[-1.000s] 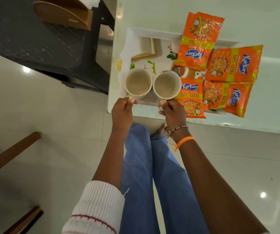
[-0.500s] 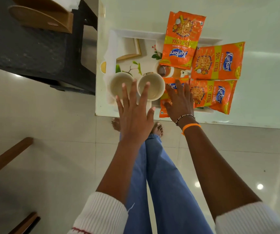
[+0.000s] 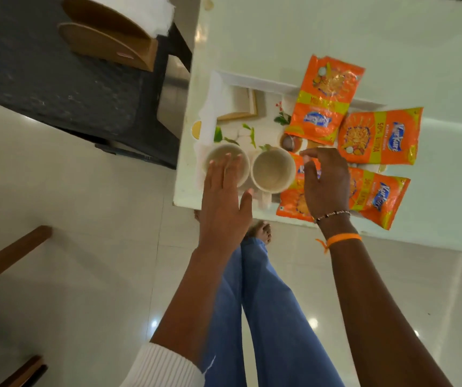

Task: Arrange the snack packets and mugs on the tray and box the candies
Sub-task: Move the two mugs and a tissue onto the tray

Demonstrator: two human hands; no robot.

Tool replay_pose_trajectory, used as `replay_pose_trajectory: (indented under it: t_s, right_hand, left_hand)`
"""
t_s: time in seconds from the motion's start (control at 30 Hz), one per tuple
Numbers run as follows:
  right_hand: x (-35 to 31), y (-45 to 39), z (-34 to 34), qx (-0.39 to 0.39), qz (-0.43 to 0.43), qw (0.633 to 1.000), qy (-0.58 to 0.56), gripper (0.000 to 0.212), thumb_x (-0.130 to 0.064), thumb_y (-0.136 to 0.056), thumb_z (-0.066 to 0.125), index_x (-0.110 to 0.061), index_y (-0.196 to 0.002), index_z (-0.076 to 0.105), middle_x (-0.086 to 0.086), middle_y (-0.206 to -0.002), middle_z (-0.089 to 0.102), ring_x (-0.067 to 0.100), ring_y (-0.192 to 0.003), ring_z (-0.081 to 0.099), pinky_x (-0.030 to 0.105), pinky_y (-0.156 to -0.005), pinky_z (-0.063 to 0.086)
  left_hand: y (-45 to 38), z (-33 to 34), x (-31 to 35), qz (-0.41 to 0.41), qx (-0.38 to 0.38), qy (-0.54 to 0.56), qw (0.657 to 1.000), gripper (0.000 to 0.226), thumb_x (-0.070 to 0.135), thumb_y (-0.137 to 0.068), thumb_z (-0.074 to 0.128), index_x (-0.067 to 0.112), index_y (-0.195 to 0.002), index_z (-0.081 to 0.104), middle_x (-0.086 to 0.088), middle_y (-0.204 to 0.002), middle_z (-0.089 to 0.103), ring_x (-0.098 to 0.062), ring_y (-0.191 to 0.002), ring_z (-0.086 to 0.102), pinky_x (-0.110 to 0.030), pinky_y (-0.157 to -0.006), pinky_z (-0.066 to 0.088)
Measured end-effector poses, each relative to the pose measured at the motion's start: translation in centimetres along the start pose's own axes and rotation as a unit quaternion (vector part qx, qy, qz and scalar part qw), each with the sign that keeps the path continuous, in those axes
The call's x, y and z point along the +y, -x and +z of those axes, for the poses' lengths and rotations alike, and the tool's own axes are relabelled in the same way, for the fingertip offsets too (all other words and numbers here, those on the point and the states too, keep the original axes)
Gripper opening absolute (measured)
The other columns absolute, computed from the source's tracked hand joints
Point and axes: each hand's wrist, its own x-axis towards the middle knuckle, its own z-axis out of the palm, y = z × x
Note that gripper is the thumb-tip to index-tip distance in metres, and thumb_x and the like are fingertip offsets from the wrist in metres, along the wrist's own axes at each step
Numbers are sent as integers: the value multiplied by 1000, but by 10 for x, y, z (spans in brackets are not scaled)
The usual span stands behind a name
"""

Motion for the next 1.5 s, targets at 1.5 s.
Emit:
replay_pose_trajectory:
  t_s: [1.5]
  right_hand:
    - [-34,-89,25,-202,-114,973,12,53,0,-65,77,0,-114,57,23,-113,59,36,-103,58,46,-91,51]
  left_hand:
    - [-94,-55,-41,-107,-75,148,980,48,32,-98,38,24,-143,26,0,-150,34,-14,-134,35,-19,-98,26]
